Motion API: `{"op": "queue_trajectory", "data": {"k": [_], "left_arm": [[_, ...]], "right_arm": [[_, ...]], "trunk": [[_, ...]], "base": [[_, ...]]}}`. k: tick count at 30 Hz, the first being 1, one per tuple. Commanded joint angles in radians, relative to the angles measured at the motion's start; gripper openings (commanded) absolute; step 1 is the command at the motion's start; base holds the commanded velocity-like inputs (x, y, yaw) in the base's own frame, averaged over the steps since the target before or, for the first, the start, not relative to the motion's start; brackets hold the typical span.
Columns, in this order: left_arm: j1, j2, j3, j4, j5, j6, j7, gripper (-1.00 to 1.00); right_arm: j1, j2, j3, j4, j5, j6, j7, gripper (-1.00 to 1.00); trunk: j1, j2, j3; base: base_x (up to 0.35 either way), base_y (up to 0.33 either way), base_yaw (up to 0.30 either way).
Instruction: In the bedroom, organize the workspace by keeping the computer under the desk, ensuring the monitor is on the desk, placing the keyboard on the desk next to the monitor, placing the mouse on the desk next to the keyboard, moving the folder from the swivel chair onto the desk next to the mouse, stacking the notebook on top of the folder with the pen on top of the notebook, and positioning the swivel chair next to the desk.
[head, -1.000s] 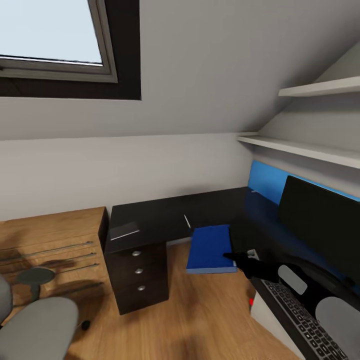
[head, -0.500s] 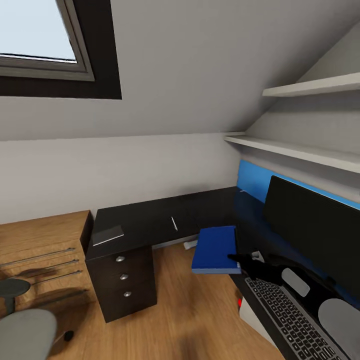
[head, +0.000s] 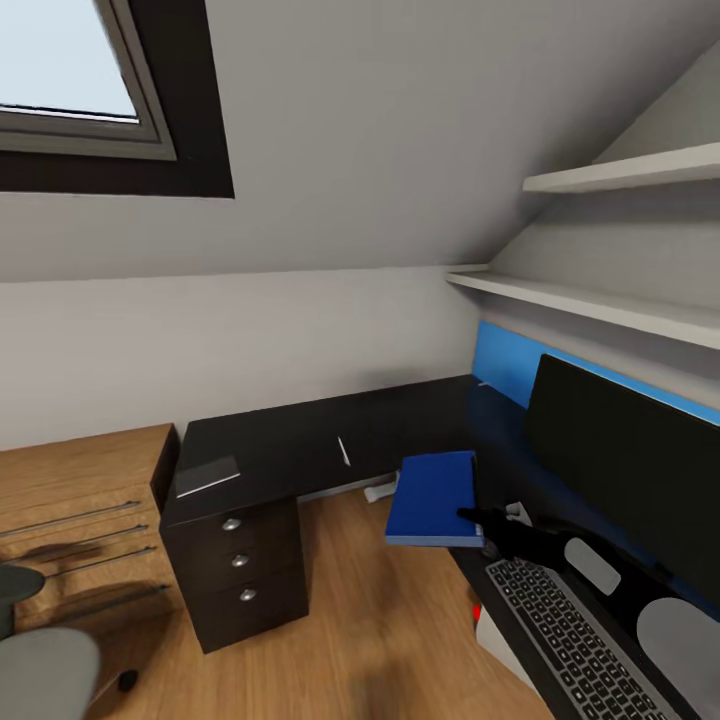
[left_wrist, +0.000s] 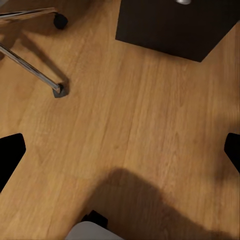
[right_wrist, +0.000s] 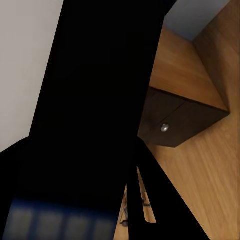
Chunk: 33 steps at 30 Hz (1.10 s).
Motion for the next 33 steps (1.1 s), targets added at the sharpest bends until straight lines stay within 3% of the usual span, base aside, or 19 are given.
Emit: {"op": "queue_trajectory", "data": {"k": [1,12,33], "left_arm": [[0.0,0.001,-0.006,0.0,0.011,-0.003,-0.004,1.0],[0.0,0.001,-0.006,0.0,0.011,-0.003,-0.004,1.0],[0.001,0.002,-0.006,0.0,0.011,-0.005,-0.004,1.0]], "right_arm": [[-0.001,-0.001,0.005,0.0,-0.007,0.003,0.001,-1.0],[-0.001,0.0,0.004,0.037,-0.007,-0.001,0.001,-1.0],[-0.001,0.005,0.007,0.044,-0.007,-0.104,0.001,-1.0]], "trunk": [[0.0,-0.002,-0.002],[0.0,-0.002,-0.002],[0.0,-0.002,-0.002]], "base": [[0.031,-0.017,0.0],[0.151,-0.098,0.0],[0.068,-0.006,0.0]]}}
